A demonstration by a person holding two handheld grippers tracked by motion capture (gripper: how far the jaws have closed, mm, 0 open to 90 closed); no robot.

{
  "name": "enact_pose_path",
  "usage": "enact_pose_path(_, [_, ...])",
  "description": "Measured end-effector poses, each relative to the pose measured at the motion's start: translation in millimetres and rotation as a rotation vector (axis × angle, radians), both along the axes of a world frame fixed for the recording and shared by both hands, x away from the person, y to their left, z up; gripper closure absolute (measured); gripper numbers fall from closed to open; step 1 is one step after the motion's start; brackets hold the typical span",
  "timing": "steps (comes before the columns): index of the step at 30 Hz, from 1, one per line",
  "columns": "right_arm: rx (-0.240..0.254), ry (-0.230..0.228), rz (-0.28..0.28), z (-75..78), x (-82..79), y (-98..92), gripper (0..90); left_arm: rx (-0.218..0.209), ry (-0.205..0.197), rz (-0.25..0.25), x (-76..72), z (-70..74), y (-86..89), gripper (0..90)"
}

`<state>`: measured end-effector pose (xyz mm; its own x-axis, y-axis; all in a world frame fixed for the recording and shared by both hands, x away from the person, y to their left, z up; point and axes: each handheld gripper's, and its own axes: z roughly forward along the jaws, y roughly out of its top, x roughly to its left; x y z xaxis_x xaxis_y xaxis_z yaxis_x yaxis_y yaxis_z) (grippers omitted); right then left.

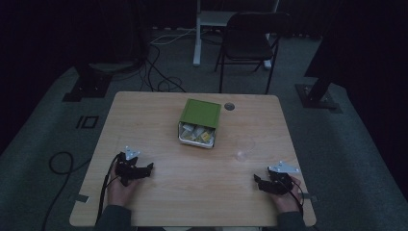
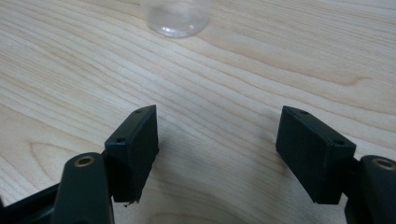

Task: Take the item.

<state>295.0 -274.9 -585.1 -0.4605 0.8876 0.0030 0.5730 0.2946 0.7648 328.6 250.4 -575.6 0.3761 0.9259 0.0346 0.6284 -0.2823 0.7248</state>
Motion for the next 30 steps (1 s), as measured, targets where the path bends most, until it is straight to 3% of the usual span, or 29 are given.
enact_pose_path(27, [-0.001, 0.000, 0.000, 0.1, 0.0, 0.0, 29.4, -0.005, -0.014, -0.018, -2.6, 0.9, 2.0, 24.4])
enact_pose_path(30, [-0.001, 0.001, 0.000, 0.1, 0.0, 0.0, 29.4, 0.001, 0.001, 0.002, -2.4, 3.7, 1.7, 29.9])
